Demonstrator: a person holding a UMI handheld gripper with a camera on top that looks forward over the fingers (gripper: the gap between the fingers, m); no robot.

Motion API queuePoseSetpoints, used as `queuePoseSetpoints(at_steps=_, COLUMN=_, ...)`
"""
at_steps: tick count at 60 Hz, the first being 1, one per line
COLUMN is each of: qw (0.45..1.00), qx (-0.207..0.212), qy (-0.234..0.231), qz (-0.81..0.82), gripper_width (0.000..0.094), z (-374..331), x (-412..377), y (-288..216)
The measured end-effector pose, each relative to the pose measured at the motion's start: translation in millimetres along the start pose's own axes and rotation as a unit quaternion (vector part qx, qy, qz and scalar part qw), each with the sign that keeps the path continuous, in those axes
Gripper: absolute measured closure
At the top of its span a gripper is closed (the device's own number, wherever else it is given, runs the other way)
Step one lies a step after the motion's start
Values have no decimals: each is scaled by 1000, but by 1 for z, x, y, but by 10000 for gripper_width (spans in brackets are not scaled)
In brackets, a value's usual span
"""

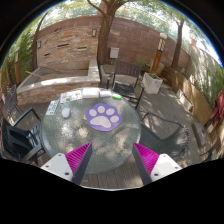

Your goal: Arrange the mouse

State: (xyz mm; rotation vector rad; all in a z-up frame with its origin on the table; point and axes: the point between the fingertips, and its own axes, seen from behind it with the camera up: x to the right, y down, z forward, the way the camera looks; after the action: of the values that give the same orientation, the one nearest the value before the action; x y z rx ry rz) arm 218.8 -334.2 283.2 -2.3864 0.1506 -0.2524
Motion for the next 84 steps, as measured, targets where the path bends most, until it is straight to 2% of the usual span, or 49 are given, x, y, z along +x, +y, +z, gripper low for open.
queuePoseSetpoints(at_steps=16, qw=999, qx=-37, qy=-4, qz=2, gripper_width=111, z=9, x=-9, y=48)
queuePoseSetpoints(at_steps=25, qw=997, qx=-71, qy=-34, qz=-5, gripper_width=117, z=42, x=-57, y=101)
queuePoseSetpoints(at_steps=31, qw=995, qx=-70, qy=-66, qz=-12, gripper_width=110, z=79, x=-113, y=116)
queuePoseSetpoints(at_steps=40, qw=994, qx=-9, qy=-108, qz=-29, gripper_width=103, z=152, x=-199, y=80)
queuePoseSetpoints(at_steps=48, qw=989, qx=54, qy=-135, qz=-31, gripper_width=112, z=228, x=-270, y=16)
queuePoseSetpoints(at_steps=52, qw=987, qx=73, qy=-141, qz=-30, gripper_width=111, z=268, x=-300, y=-12)
queuePoseSetpoints(at_steps=63, qw=987, qx=81, qy=-136, qz=-33, gripper_width=122, z=357, x=-349, y=-68)
queuePoseSetpoints(at_steps=71, qw=988, qx=73, qy=-125, qz=-45, gripper_width=174, z=401, x=-357, y=-82)
queuePoseSetpoints(at_steps=76, qw=990, qx=63, qy=-119, qz=-47, gripper_width=257, z=421, x=-356, y=-84)
queuePoseSetpoints(at_steps=80, qw=988, qx=56, qy=-133, qz=-46, gripper_width=417, z=427, x=-361, y=-81)
queuePoseSetpoints(at_steps=84, qw=987, qx=57, qy=-140, qz=-52, gripper_width=447, z=425, x=-364, y=-83)
